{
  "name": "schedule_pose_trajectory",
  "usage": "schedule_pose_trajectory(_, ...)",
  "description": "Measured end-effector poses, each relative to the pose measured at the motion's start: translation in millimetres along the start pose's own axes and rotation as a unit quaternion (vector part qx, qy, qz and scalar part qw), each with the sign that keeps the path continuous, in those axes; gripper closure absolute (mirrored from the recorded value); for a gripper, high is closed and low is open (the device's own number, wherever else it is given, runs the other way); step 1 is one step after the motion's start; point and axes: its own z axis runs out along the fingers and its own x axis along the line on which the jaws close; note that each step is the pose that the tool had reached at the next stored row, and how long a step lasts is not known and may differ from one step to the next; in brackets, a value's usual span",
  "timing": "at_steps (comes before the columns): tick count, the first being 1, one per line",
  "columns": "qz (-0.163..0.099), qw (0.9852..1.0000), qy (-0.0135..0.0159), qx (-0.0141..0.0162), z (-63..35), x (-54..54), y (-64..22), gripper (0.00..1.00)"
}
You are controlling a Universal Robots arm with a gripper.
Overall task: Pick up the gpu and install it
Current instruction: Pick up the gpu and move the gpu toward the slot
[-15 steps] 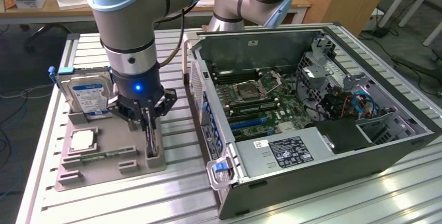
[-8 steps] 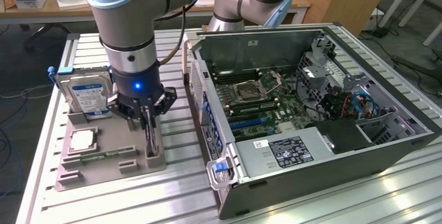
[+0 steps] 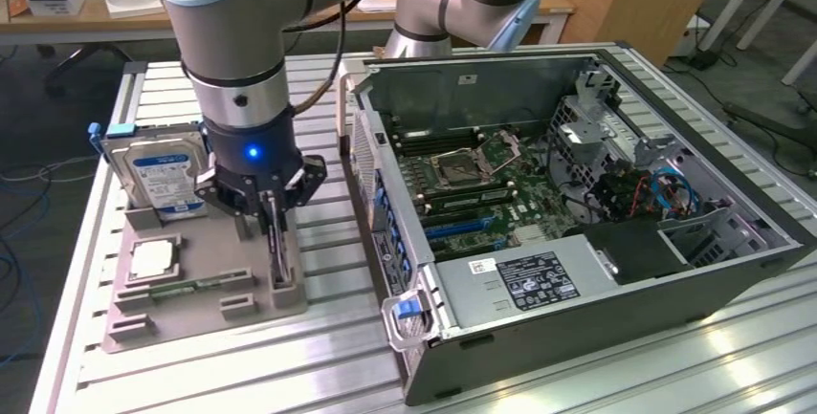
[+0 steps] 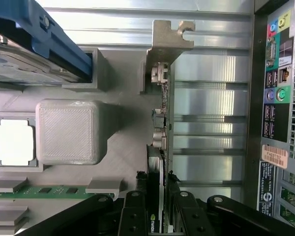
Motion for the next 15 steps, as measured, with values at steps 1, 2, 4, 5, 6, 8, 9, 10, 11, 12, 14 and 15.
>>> schedule_pose_trajectory(1, 0.000, 1.0000, 0.0000, -0.0005, -1.2, 0.0, 0.0, 0.74)
schedule_pose_trajectory(2, 0.000, 1.0000, 0.0000, -0.0009, -2.4, -0.1, 0.0, 0.74)
schedule_pose_trajectory(4, 0.000, 1.0000, 0.0000, -0.0019, -4.8, -0.1, 0.1, 0.74)
schedule_pose_trajectory(5, 0.000, 1.0000, 0.0000, -0.0024, -5.9, -0.1, 0.1, 0.74)
schedule_pose_trajectory(6, 0.000, 1.0000, 0.0000, -0.0028, -7.0, -0.1, 0.1, 0.74)
schedule_pose_trajectory(8, 0.000, 1.0000, 0.0000, -0.0036, -9.2, -0.2, 0.1, 0.74)
schedule_pose_trajectory(9, 0.000, 1.0000, 0.0000, -0.0040, -10.2, -0.2, 0.1, 0.74)
schedule_pose_trajectory(10, 0.000, 1.0000, 0.0000, -0.0045, -11.4, -0.2, 0.1, 0.74)
schedule_pose_trajectory(11, 0.000, 1.0000, 0.0000, -0.0051, -12.6, -0.2, 0.1, 0.74)
schedule_pose_trajectory(12, 0.000, 1.0000, 0.0000, -0.0057, -13.7, -0.2, 0.1, 0.74)
schedule_pose_trajectory(14, 0.000, 1.0000, 0.0000, -0.0066, -15.8, -0.3, 0.2, 0.74)
schedule_pose_trajectory(15, 0.000, 1.0000, 0.0000, -0.0070, -16.8, -0.3, 0.2, 0.74)
